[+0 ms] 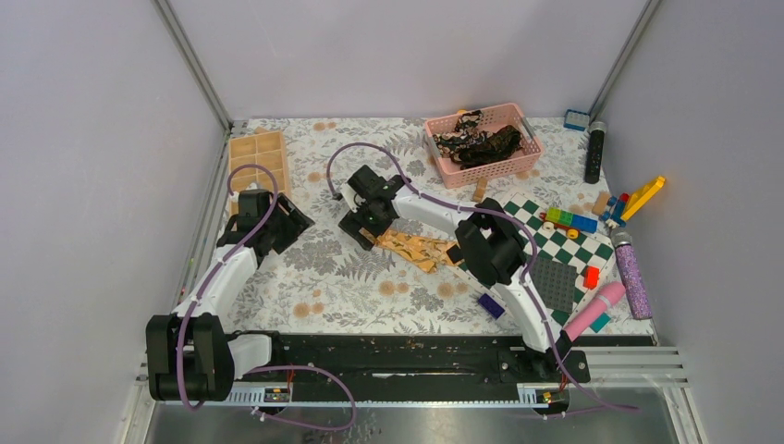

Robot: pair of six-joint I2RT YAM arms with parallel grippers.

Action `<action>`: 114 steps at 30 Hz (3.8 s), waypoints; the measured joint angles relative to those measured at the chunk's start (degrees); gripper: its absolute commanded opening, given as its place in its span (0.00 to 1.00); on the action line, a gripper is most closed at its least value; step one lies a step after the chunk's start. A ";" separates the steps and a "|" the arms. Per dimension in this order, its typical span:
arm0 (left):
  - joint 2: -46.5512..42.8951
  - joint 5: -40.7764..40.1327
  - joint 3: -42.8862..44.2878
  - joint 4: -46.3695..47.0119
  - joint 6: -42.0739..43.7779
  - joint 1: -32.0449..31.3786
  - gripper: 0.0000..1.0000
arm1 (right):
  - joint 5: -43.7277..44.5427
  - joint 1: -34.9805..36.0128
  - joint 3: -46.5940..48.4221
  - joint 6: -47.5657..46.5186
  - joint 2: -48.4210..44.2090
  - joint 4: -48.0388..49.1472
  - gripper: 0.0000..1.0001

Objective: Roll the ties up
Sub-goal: Roll the tie at the center of the board.

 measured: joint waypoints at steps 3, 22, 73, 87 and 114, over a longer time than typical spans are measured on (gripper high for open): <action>0.02 0.46 0.02 0.00 0.28 0.00 0.67 | -0.55 0.00 -0.74 1.05 -1.03 0.61 0.99; 10.29 2.73 3.89 7.82 0.61 -10.78 0.73 | 2.91 -4.55 -22.27 43.32 -27.89 16.20 0.55; 27.30 9.42 -0.44 38.38 3.04 -20.57 0.69 | -4.87 -8.39 -35.15 61.42 -19.98 26.43 0.31; 28.39 12.37 -1.92 41.44 3.69 -20.83 0.67 | -4.94 -9.64 -35.85 61.46 -19.93 26.60 0.31; 28.70 13.97 -2.78 42.91 4.74 -22.43 0.47 | -3.56 -10.82 -41.64 57.77 -28.72 26.38 0.61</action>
